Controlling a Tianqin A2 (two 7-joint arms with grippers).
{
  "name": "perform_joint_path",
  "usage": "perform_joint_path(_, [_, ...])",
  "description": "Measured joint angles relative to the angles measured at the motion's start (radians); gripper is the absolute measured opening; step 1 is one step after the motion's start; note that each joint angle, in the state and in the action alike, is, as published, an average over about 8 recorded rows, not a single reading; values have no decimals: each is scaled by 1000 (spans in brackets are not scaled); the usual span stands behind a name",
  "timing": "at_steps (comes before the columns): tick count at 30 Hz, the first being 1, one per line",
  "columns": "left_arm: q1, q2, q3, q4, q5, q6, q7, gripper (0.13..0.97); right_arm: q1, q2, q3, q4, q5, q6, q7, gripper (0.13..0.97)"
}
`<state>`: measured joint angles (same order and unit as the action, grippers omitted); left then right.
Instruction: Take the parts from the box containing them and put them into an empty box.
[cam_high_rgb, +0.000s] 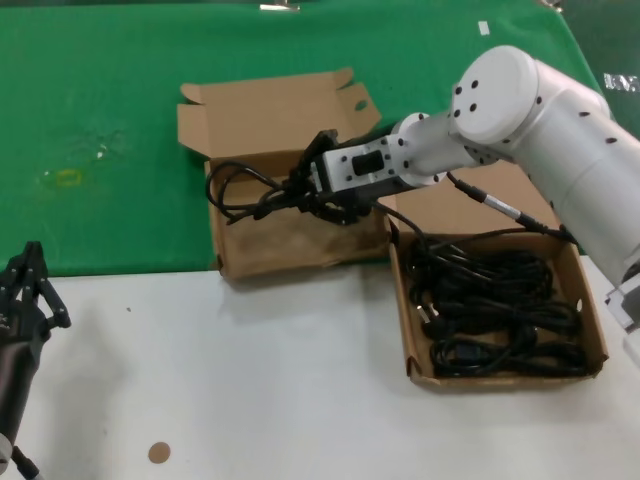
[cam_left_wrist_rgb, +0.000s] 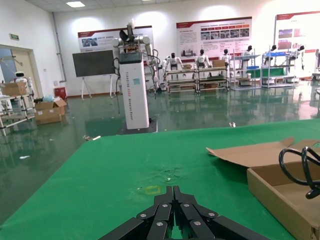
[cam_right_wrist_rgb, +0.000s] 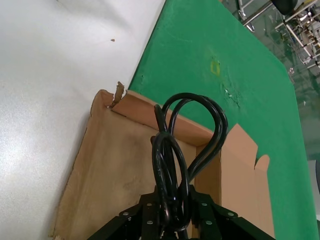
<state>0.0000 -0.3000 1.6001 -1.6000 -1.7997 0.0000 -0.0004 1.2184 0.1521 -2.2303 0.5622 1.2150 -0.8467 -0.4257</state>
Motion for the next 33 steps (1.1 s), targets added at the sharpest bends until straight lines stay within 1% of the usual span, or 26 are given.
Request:
perform_joint_path(2, [0, 0, 0, 0, 0, 0, 0, 152, 4, -3, 1, -12, 2, 2, -7, 240])
perform_joint_path(10, [0, 0, 0, 0, 0, 0, 0, 152, 13, -8, 3, -34, 7, 4, -16, 318])
perform_joint_path(11, [0, 0, 0, 0, 0, 0, 0, 152, 14, -8, 4, -35, 8, 4, -17, 318])
perform_joint_path(19, [0, 0, 0, 0, 0, 0, 0, 152, 16, -4, 5, -27, 10, -2, -6, 467])
perform_joint_path(23, [0, 0, 0, 0, 0, 0, 0, 152, 14, 8, 5, 3, 7, -12, 21, 467])
perform_joint_path(31, [0, 0, 0, 0, 0, 0, 0, 152, 3, 42, 7, 83, 0, -29, 83, 677])
perform_joint_path(32, [0, 0, 0, 0, 0, 0, 0, 152, 1, 45, 8, 89, 0, -30, 87, 677])
perform_joint_path(33, [0, 0, 0, 0, 0, 0, 0, 152, 0, 48, 9, 95, 0, -31, 90, 698])
